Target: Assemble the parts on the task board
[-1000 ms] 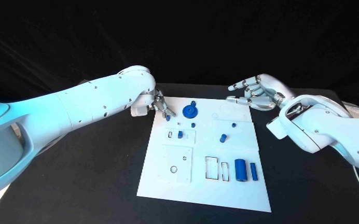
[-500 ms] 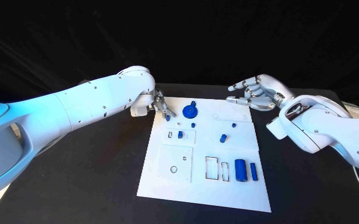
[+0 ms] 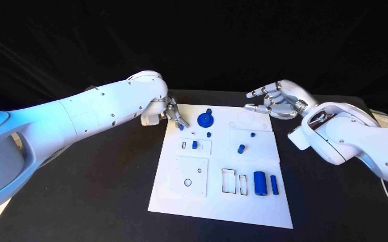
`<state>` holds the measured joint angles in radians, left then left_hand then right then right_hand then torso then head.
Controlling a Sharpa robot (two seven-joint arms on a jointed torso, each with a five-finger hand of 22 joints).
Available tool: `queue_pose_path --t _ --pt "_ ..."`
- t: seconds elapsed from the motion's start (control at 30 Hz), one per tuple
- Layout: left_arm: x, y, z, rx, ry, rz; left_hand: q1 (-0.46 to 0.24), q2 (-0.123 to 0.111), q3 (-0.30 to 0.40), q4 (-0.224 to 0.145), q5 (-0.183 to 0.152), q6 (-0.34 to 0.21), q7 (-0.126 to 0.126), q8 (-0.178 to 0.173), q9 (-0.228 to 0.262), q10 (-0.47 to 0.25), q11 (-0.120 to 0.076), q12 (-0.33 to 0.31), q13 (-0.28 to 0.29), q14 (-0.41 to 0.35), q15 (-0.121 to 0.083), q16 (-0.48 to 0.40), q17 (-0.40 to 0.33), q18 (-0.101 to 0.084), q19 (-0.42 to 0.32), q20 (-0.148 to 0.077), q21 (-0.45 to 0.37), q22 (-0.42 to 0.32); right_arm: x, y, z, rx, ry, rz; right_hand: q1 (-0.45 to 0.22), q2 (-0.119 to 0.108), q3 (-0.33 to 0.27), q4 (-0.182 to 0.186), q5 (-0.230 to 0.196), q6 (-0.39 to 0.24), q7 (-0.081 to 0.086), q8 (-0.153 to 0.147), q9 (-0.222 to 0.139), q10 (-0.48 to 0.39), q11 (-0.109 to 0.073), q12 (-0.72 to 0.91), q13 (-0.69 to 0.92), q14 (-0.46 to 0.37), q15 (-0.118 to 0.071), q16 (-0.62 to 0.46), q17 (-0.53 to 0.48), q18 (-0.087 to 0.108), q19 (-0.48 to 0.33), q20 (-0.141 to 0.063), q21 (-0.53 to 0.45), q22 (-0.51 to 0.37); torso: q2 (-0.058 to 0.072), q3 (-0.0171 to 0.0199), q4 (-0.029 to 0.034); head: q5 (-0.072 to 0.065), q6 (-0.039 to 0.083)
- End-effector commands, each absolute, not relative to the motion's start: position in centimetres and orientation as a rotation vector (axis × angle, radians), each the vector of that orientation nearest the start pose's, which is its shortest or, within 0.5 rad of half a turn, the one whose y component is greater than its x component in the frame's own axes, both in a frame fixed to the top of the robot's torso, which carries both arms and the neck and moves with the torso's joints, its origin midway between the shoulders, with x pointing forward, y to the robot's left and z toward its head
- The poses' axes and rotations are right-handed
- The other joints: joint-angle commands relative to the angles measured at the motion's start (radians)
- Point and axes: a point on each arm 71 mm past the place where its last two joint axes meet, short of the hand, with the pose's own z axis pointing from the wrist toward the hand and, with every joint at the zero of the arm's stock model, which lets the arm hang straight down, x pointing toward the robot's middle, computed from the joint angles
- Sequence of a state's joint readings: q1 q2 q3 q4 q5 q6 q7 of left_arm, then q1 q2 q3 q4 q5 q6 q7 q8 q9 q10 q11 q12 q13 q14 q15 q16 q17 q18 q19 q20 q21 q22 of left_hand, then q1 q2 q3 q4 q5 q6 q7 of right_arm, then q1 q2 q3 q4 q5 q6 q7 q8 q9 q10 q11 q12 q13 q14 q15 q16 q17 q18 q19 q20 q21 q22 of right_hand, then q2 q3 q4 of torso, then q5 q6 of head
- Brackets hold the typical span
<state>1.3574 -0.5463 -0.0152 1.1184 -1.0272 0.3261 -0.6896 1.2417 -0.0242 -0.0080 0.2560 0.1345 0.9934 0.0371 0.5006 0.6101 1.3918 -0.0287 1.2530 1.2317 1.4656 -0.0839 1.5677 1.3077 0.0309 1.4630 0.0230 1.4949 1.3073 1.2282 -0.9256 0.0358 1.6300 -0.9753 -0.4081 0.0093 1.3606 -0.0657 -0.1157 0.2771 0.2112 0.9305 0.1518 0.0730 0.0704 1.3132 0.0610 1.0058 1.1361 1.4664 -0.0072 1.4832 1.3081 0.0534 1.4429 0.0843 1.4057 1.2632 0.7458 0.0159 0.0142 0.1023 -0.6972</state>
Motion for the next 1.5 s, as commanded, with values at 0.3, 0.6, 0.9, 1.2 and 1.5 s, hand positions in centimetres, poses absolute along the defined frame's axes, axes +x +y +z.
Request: queue_pose_path --t 0.3,0.6,0.9,1.2,1.5 --pt "56.6 18.7 -16.6 -0.291 2.329 -0.226 0.147 0.07 0.169 -0.058 0.005 -0.028 0.005 -0.033 -0.024 -0.01 -0.002 -0.013 -0.014 0.105 -0.007 0.003 0.263 0.001 0.056 -0.007 -0.015 0.133 48.0 -21.2 -13.2 0.26 1.57 0.987 -0.007 0.007 -0.005 0.001 0.005 0.009 0.0 -0.002 -0.001 -0.005 0.002 -0.001 -0.001 0.074 -0.008 -0.005 0.137 0.012 -0.006 0.003 -0.004 -0.001 0.0 0.0005 -0.0005 0.001 -0.002" --pt "56.6 18.7 -16.5 -0.321 2.309 -0.275 0.128 -0.019 0.471 -0.098 0.006 -0.04 0.013 -0.015 -0.012 -0.009 0.003 -0.022 -0.02 0.105 0.005 0.003 0.263 0.002 0.055 0.001 -0.021 0.128 48.0 -21.2 -13.2 0.258 1.574 0.988 -0.001 0.011 -0.004 -0.003 0.008 0.009 0.0 -0.002 -0.001 -0.005 0.001 -0.001 -0.001 0.074 -0.008 -0.005 0.137 0.012 -0.006 0.003 -0.005 -0.001 -0.001 0.0011 0.0 0.003 0.0" --pt "55.5 18.8 -16.0 -0.351 2.254 -0.343 0.046 -0.085 0.643 -0.144 0.011 -0.046 0.012 0.025 0.018 0.0 0.004 -0.015 -0.015 0.105 0.001 0.003 0.263 0.002 0.056 0.0 -0.022 0.13 48.0 -21.2 -13.2 0.259 1.574 0.985 0.002 0.014 -0.005 -0.005 0.014 0.01 0.0 -0.002 -0.001 -0.005 0.001 -0.001 -0.003 0.075 -0.009 -0.005 0.137 0.013 -0.006 0.003 -0.005 -0.002 -0.003 0.0019 0.001 0.007 0.003" --pt "52.8 19.1 -15.8 -0.387 2.211 -0.404 0.021 -0.103 0.679 -0.161 0.011 -0.043 0.007 0.046 0.031 0.006 0.0 -0.012 -0.013 0.105 -0.002 0.003 0.263 0.001 0.059 -0.002 -0.018 0.136 48.0 -21.3 -13.3 0.266 1.577 0.986 0.002 0.014 -0.005 -0.005 0.014 0.01 0.0 -0.002 -0.001 -0.005 0.001 -0.001 -0.003 0.075 -0.009 -0.005 0.137 0.013 -0.006 0.003 -0.005 -0.002 -0.002 0.0021 0.0009 0.011 0.001" --pt "50.1 19.3 -17.0 -0.384 2.216 -0.417 0.006 -0.118 0.694 -0.171 0.009 -0.041 0.003 0.06 0.04 0.004 -0.004 -0.025 -0.03 0.105 -0.004 0.003 0.263 -0.001 0.062 -0.005 -0.012 0.144 48.0 -21.3 -13.4 0.268 1.579 0.985 0.002 0.014 -0.005 -0.005 0.014 0.01 0.0 -0.002 -0.001 -0.005 0.001 -0.001 -0.003 0.075 -0.009 -0.005 0.137 0.013 -0.006 0.003 -0.005 -0.002 -0.002 0.0008 0.0025 0.014 -0.001"
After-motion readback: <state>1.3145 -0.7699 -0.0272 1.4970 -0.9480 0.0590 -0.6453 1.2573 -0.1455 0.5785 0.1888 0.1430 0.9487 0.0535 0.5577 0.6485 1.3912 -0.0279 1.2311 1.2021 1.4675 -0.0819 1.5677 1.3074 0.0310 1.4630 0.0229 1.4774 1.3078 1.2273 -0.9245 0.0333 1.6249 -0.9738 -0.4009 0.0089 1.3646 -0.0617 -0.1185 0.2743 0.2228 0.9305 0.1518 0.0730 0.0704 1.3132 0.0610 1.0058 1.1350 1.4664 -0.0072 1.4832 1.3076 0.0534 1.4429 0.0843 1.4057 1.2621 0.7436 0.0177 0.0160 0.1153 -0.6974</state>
